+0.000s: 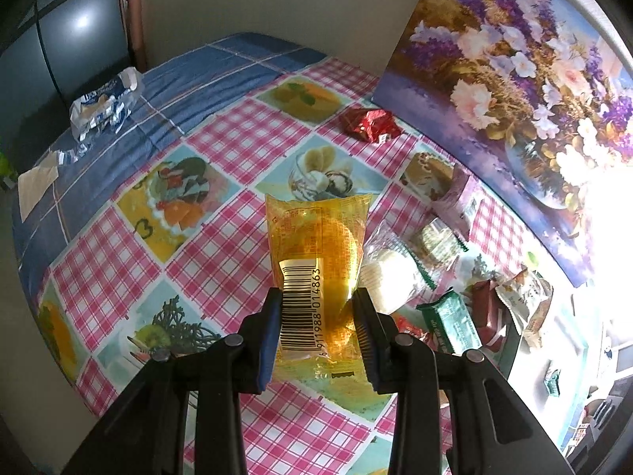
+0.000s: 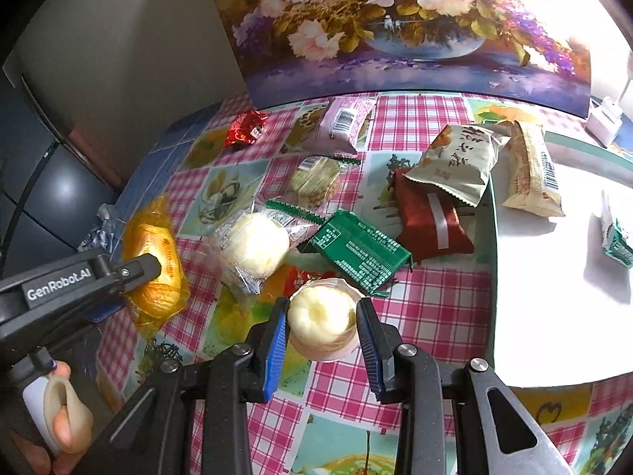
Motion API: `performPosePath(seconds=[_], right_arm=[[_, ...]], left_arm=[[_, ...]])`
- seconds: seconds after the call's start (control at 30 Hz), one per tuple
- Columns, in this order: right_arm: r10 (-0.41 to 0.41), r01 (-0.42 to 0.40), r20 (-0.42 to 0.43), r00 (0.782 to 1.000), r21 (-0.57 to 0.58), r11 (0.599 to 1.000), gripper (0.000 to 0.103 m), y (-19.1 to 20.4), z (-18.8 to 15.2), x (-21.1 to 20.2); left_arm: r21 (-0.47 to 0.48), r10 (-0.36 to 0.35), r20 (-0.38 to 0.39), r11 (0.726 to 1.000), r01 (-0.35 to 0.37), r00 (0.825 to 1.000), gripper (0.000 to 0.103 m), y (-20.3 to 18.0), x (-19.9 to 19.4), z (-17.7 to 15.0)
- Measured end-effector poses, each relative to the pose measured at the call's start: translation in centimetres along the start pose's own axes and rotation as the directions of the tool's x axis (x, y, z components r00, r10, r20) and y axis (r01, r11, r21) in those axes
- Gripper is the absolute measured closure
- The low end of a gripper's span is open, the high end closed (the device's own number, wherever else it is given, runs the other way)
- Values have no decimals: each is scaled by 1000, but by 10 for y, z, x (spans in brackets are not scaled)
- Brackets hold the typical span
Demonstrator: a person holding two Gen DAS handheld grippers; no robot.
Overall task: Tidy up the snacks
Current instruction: 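Carry the jelly cake and cream bun into the tray and release the jelly cake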
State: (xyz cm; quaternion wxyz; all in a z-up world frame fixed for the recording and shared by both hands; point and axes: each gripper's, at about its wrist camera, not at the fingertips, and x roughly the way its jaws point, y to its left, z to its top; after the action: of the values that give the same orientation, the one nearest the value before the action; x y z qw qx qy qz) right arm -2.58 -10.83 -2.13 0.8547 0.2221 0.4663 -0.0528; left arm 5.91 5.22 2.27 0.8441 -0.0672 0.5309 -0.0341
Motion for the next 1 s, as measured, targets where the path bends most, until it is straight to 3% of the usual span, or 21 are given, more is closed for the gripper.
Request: performPosePath(seconds=[0.5,1.0], right_arm=[[-32,29,54,998,54,998,66,-24,10,-21],[-136,105,113,984,242,965,66,-99,18,-57]], left_arm=[[116,-51,63,992,43,997,66,-43,-28,-10],[256,-112,46,962,97,993,66,-104,-34,-38]])
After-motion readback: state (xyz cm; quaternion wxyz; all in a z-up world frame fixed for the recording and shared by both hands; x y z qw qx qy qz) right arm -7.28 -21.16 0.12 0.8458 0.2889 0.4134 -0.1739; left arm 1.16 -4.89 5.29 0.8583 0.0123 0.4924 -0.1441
